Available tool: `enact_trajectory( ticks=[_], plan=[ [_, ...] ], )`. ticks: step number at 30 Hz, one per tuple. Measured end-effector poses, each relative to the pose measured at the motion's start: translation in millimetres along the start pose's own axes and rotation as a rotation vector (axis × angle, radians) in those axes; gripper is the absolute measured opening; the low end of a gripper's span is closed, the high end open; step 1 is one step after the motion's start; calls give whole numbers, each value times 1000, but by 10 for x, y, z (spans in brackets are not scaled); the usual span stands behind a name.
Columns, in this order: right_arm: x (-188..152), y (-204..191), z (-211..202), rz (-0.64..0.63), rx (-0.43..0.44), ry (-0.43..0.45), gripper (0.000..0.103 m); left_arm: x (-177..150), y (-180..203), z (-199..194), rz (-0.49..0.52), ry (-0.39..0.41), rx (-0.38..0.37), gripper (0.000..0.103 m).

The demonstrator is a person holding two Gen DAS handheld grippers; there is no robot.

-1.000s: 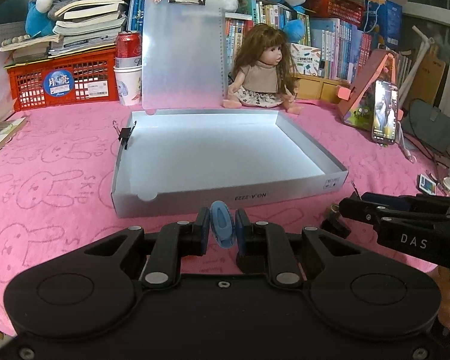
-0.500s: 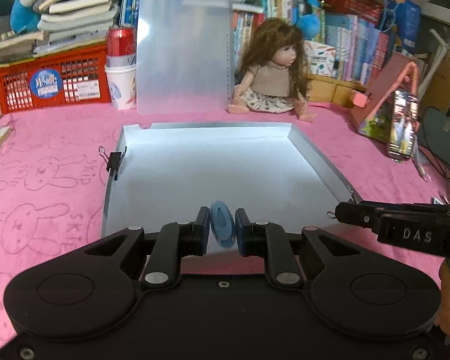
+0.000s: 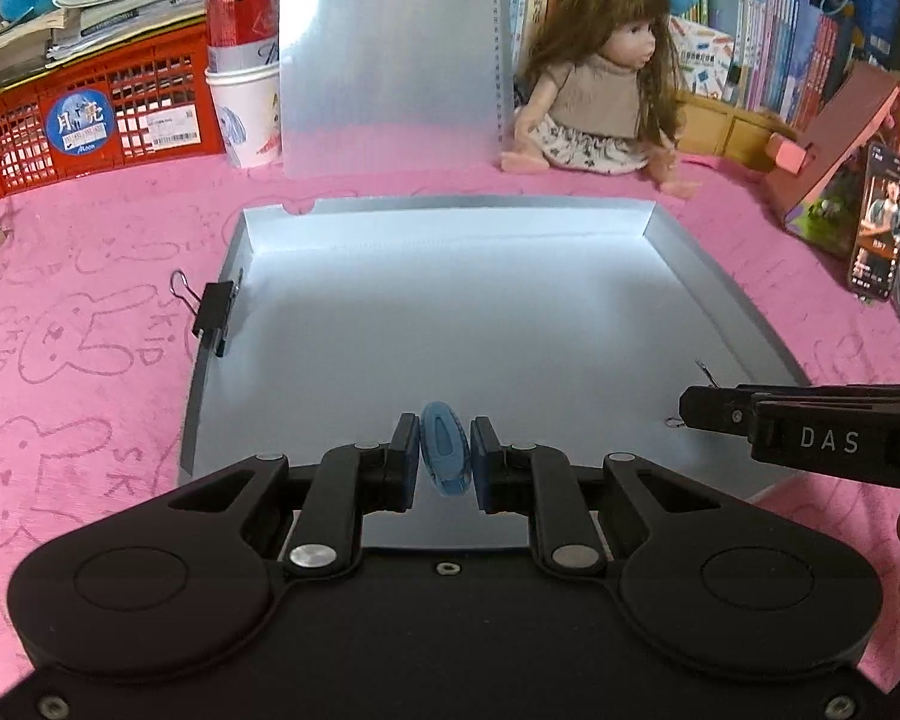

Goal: Organize rigid objects
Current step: 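Open the right tool over the white box while the left releases the blue clip there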

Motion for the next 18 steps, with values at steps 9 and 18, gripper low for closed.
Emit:
enact_trajectory(
  ticks=[9, 18],
  plan=[
    [-55, -30, 56, -48, -11, -3, 41, -93, 43, 76, 13, -11, -1, 18],
    [-61, -75, 24, -62, 12, 20, 57, -99, 78, 27, 22, 9, -7, 23]
  ],
)
Point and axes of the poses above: each gripper's, at about its wrist camera, not at the fingertips, and z roughly the way its jaws point, y to its right, x to its top, the point moved 8 cm from there along z, roughly the way its jaws point, and after that the axes turned 14 degrees about x, right-handed, at the moved point
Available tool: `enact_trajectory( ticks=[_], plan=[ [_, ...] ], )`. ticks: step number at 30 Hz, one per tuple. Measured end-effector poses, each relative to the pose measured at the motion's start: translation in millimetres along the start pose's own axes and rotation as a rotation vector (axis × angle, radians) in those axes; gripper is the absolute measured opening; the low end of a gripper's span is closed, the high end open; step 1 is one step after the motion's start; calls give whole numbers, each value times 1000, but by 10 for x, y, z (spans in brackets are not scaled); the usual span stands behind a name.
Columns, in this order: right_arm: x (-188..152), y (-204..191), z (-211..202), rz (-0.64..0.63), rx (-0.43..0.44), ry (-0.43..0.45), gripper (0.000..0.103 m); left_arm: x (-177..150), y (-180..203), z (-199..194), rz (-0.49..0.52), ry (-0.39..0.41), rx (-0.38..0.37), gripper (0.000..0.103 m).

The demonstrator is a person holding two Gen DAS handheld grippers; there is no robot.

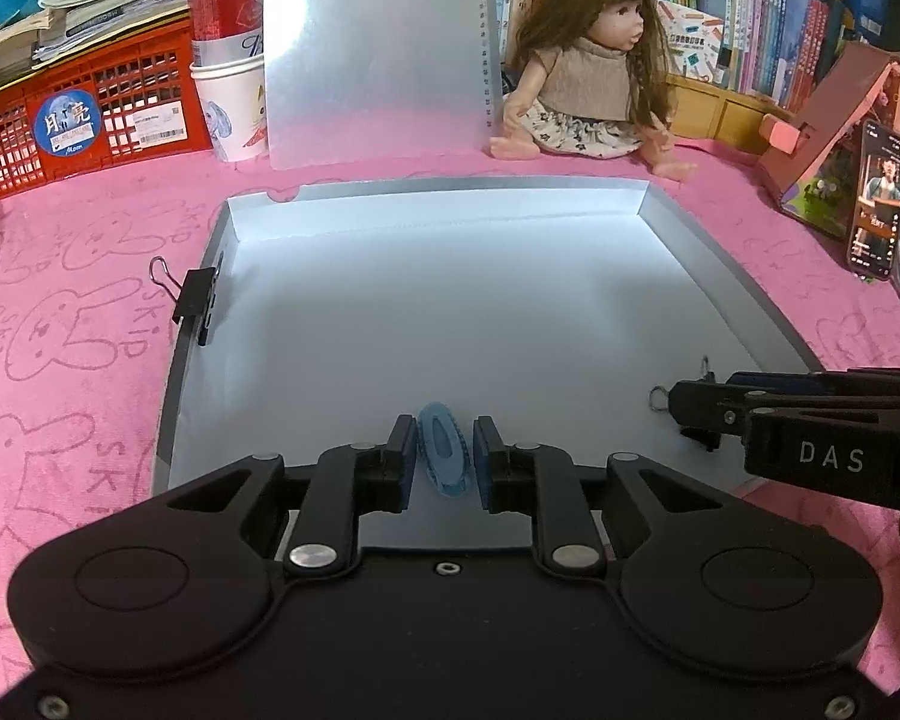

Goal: Organize rigid objects
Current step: 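Open the right tool over the white box while the left releases the blue clip there, then withdraw both open tools from the box toward the remaining items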

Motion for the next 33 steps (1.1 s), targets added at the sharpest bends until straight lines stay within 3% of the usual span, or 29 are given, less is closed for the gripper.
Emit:
enact_trajectory(
  ticks=[3, 9, 14, 21, 33],
  plan=[
    [12, -31, -48, -20, 5, 18, 60, 11, -11, -66, -1, 18, -3, 39],
    [36, -70, -216, -56, 6, 67, 74, 19, -37, -261, 2, 64, -6, 57],
    [15, -83, -412, -90, 8, 122, 85, -30, -69, -453, -8, 85, -34, 67],
    [-69, -99, -689, -126, 22, 198, 89, -127, -109, -767, -31, 142, -52, 85],
    [-362, -170, -1041, -198, 35, 283, 103, -356, -227, -1109, -79, 190, -60, 88]
  ],
)
Point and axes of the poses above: each gripper's, at about its wrist camera, not at the fingertips, and z roughly the way its jaws point, y to its right, x to its top, the point moved 8 cm from there along z, roughly the way its jaws point, and after that the axes turned 14 degrees about x, right-handed, at the moved point
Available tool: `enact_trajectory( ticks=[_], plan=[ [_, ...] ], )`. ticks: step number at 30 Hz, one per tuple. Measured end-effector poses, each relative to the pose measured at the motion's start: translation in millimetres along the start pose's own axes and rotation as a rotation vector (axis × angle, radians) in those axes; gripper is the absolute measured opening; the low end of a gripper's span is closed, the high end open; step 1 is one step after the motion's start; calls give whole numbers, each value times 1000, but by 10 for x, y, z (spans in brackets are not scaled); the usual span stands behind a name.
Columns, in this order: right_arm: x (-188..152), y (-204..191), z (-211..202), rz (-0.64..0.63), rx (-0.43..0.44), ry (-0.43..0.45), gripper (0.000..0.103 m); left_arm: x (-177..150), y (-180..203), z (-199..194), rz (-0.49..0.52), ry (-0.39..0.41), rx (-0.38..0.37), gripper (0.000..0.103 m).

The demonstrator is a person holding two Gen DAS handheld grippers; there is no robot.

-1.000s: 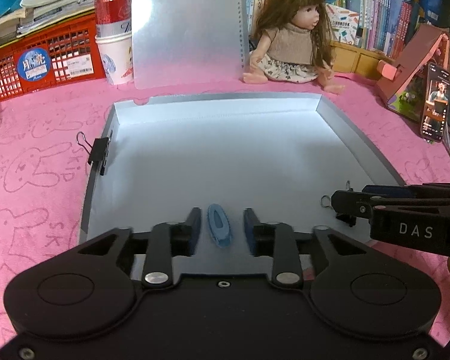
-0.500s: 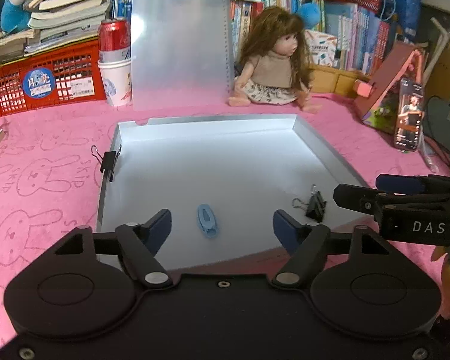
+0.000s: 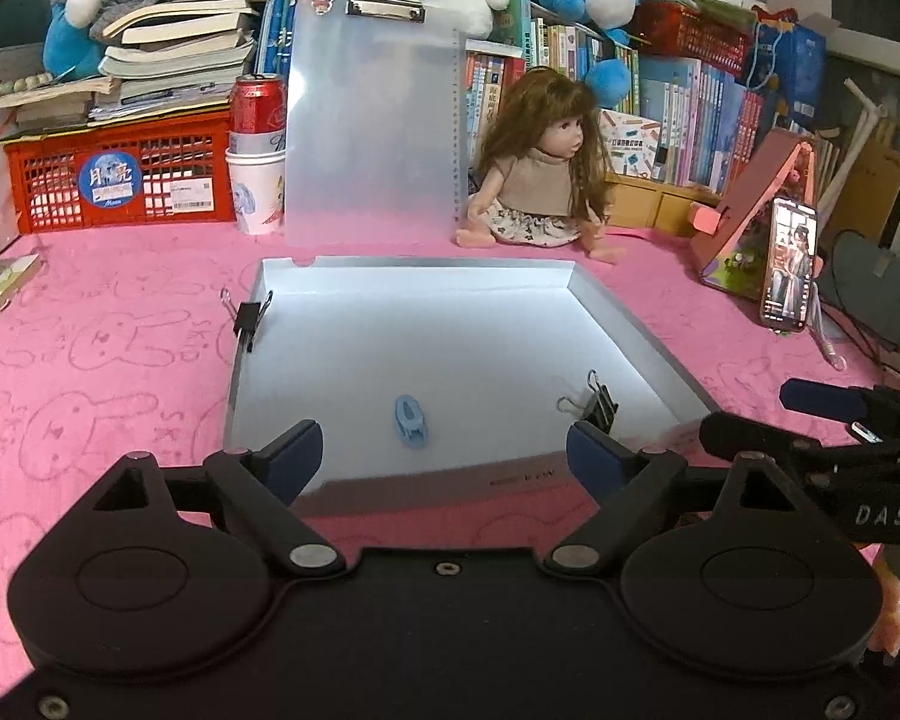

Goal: Organize rigid objects
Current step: 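Withdraw both open tools from the box toward the remaining items, then grasp a black round lid with the right tool while the left grasps the patterned hair clip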

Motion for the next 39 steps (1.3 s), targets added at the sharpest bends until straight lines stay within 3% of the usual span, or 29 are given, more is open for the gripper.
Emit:
enact_trajectory(
  ticks=[7, 18, 25, 31, 39],
  plan=[
    [-214, 18, -43, -34, -21, -36, 103, -220, -67, -141, 33, 7, 28, 89],
    [-525, 139, -34, 116, 28, -66, 102, -536, -272, -309, 19, 10, 79, 90],
    [-635, 121, -11, 152, 33, -77, 89, -685, -437, -389, -35, 1, 88, 90],
    [-636, 102, -2, 156, 33, -77, 81, -795, -513, -424, -64, -22, 93, 77],
    [-633, 77, 8, 168, 21, -72, 56, -894, -503, -313, -67, -53, 108, 44]
  ],
)
Point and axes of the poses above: each gripper's, at about its wrist camera, not at the fingertips, and z roughly the way its jaws point, y to its right, x to its top, the point moved 8 cm from there along z, roughly the way its jaws point, and after that the axes turned 14 degrees about x, right-handed, at the moved point
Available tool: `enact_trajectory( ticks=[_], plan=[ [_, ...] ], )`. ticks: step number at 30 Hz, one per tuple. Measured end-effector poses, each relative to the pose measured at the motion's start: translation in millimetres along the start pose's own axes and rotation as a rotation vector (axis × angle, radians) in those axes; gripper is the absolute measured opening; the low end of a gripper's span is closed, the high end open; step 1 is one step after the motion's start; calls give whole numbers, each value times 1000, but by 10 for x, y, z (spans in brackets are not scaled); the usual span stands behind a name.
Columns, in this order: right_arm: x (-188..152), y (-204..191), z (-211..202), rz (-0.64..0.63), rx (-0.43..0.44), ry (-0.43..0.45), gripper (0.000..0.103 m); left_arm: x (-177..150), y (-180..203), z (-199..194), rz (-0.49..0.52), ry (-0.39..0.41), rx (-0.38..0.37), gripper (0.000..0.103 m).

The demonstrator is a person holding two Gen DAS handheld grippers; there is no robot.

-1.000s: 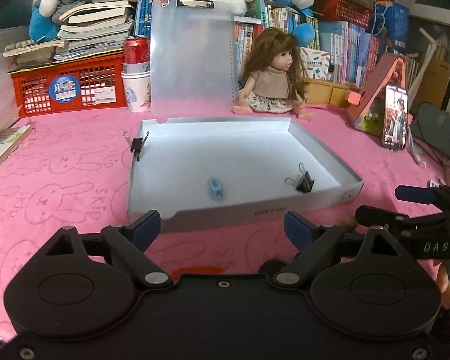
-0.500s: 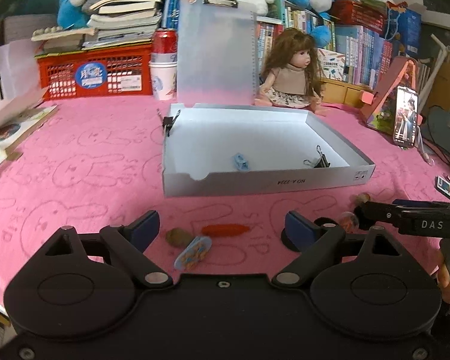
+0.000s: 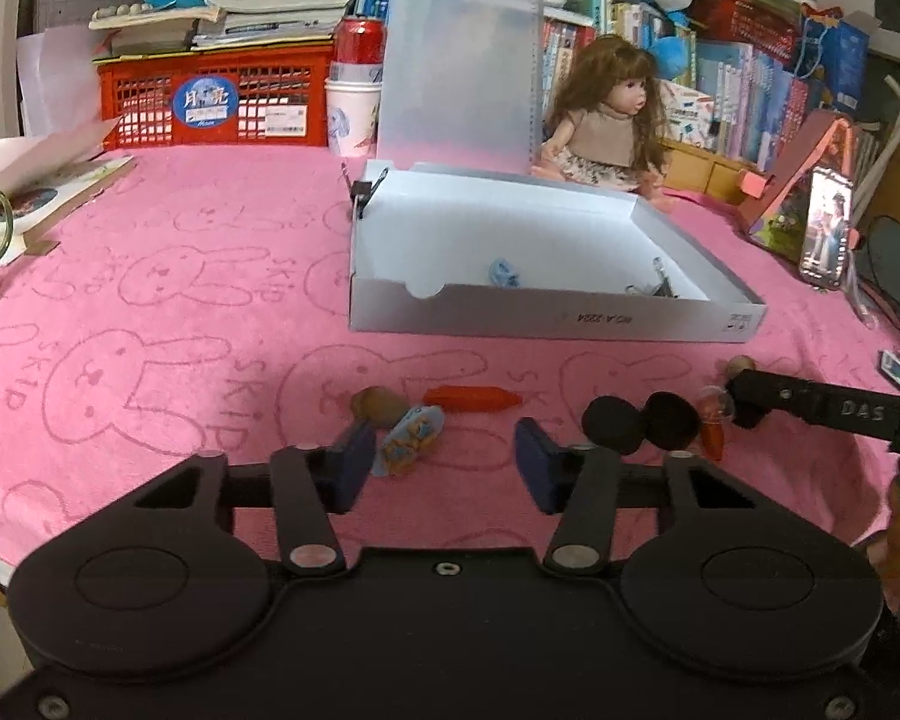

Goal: Organize rigid objects
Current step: 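Grasp a black round lid with the right tool while the left grasps the patterned hair clip, then release the black lid into the box with the right tool while the left releases the patterned clip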

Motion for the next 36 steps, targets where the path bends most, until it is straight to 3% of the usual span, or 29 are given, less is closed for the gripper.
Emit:
enact_trajectory(
  ticks=[3, 9, 19, 23, 36],
  plan=[
    [-6, 1, -1, 1, -2, -5, 46, -23, -16, 98, 8, -16, 27, 25],
    [-24, -26, 5, -32, -14, -9, 37, -15, 12, 128, 31, 1, 42, 23],
    [-30, -94, 2, -65, -16, -8, 37, -7, 57, 152, 65, 21, 44, 24],
    [-20, -110, -10, -79, -24, -2, 37, -16, 82, 146, 89, 38, 59, 19],
    [46, -144, -41, -104, -43, 21, 37, 82, 160, -2, 88, 51, 15, 17]
  ],
)
Point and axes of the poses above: each gripper's, at about its wrist camera, not at the fingertips, and z roughly the way its jaws point, y to its right, x to its top, the point moved 8 cm from there along z, roughly the way its jaws point, and after that the axes turned 14 degrees about x, right-handed, at the moved point
